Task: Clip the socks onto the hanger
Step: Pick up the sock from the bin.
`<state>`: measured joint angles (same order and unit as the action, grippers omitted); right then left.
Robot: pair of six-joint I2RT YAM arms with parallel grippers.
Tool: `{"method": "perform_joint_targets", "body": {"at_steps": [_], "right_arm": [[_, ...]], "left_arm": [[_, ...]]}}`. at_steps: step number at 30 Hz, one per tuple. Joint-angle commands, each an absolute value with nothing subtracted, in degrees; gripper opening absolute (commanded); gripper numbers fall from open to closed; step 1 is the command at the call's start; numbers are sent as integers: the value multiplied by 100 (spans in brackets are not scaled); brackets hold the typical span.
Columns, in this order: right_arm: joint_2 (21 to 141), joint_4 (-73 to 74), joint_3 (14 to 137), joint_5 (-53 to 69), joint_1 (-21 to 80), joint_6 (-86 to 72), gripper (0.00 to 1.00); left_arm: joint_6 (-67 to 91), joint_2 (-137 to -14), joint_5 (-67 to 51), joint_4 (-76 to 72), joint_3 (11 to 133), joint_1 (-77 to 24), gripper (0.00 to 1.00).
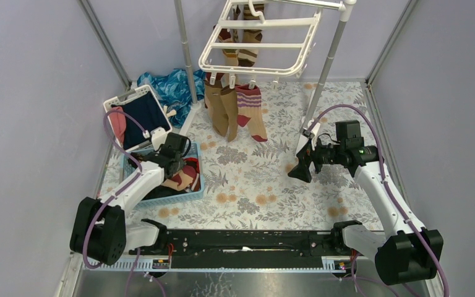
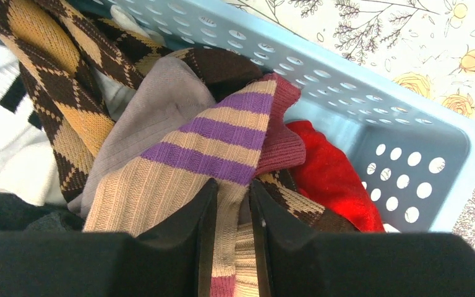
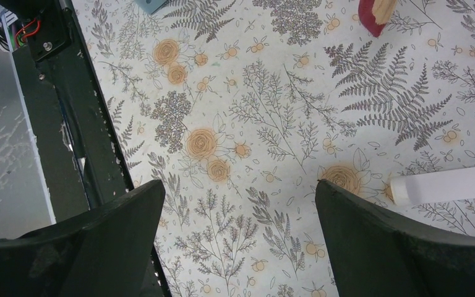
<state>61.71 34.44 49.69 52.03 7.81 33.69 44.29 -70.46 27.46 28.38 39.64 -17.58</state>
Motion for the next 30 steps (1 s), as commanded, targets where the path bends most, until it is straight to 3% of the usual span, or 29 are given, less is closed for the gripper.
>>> {"method": "perform_joint_targets", "body": {"at_steps": [1,3,5,12,17,23,28,30], "right_arm": [[6135,3584,5231,5367,765,3454,100],[6135,3594,5230,5394,765,3455,100],[6135,3603,5238,5414,765,3457,100],[6152,3617,5243,5504,764,3459,100],[6155,3754,5234,5865,765,3656,100],[6177,4602,5254,6988,765,4992,100],[6229,5677,5265,7786,765,6854,100],[6236,5531,5340,7828,785,6722,100]], "left_arm": [[4490,-7135,2856,2960,4138,-1736,19],[4439,-7086,2884,2965,4140,-1740,5],[4398,-6909,3009,3004,4138,-1740,0],[3475,-5339,2606,3004,4322,-1740,0],[2350,-4346,1244,2793,4498,-1740,0],[1638,-3525,-112,2572,4585,-1736,0],[1869,-3452,-1378,2285,4937,-1739,0],[2197,-3600,-2236,1985,5061,-1740,0]]}}
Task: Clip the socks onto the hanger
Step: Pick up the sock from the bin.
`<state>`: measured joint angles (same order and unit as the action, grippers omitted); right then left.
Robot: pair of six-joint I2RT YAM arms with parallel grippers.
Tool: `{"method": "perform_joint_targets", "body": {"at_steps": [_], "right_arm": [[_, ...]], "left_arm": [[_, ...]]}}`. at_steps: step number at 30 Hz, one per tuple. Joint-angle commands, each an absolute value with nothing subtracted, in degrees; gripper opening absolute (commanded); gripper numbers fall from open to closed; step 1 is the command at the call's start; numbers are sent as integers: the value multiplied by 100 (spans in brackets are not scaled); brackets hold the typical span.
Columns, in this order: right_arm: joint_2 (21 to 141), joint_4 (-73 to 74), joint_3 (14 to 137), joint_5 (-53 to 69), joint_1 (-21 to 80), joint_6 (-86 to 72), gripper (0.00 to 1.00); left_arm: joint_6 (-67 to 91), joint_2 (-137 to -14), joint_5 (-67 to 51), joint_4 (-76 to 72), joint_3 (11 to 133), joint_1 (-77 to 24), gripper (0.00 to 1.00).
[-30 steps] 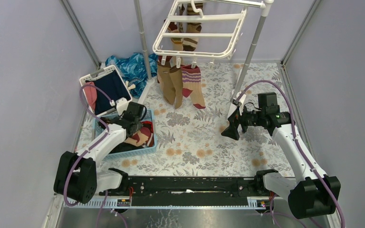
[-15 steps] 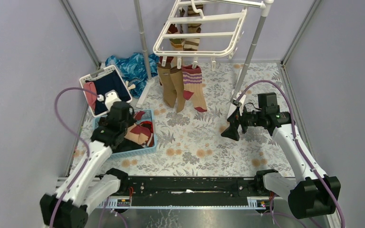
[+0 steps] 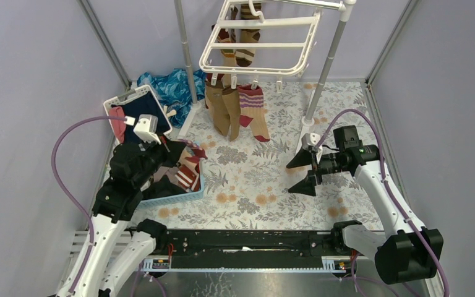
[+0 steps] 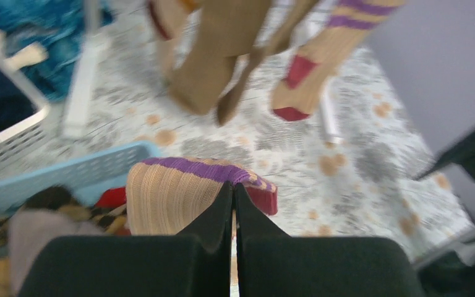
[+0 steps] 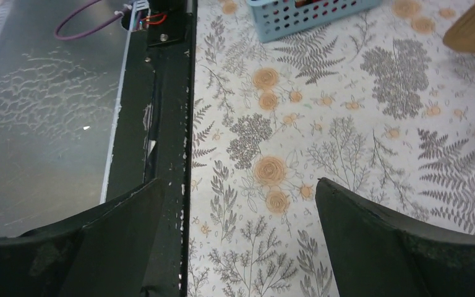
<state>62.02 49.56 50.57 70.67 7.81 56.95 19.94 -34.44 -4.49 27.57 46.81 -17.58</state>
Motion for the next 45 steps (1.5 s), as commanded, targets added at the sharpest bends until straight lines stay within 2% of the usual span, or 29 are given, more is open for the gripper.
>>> {"method": "perform_joint_targets", "body": {"at_steps": [1,4,8,12,17,21,29,37,45], "right_arm": [[6217,5289,5419,7708,807,6331,100],[6151,3779,5533,6749,850,4298,100],[6154,3411,5554,6453,844,4148,100],[6114,3262,5493,7102,844,4330,100],[6137,3510,5606,7779,844,4968,100],[6073,3413,5538,7908,844,4944,100],[6009,3021,5479,7732,911,4577,100],[6152,2685,5328,7381,1423,4323,100],[6181,1121,5158,6448,1510,2489,99]], "left_arm": [[2458,-3682,-2657,1737,5058,-1736,0],[3554,-3919,-3638,377,4788,-1748,0],[4794,-4112,-4027,-1509,4155,-2046,0],[5524,-4352,-3231,-3246,3549,-3043,0],[5653,-5273,-1739,-4141,3543,-4322,0],[6387,-6079,-1137,-5001,3544,-4722,0],[6900,-6568,-426,-5252,3453,-5073,0],[7066,-6618,-186,-5364,3349,-5159,0],[7246,-6803,-301,-5493,3305,-5201,0]]}}
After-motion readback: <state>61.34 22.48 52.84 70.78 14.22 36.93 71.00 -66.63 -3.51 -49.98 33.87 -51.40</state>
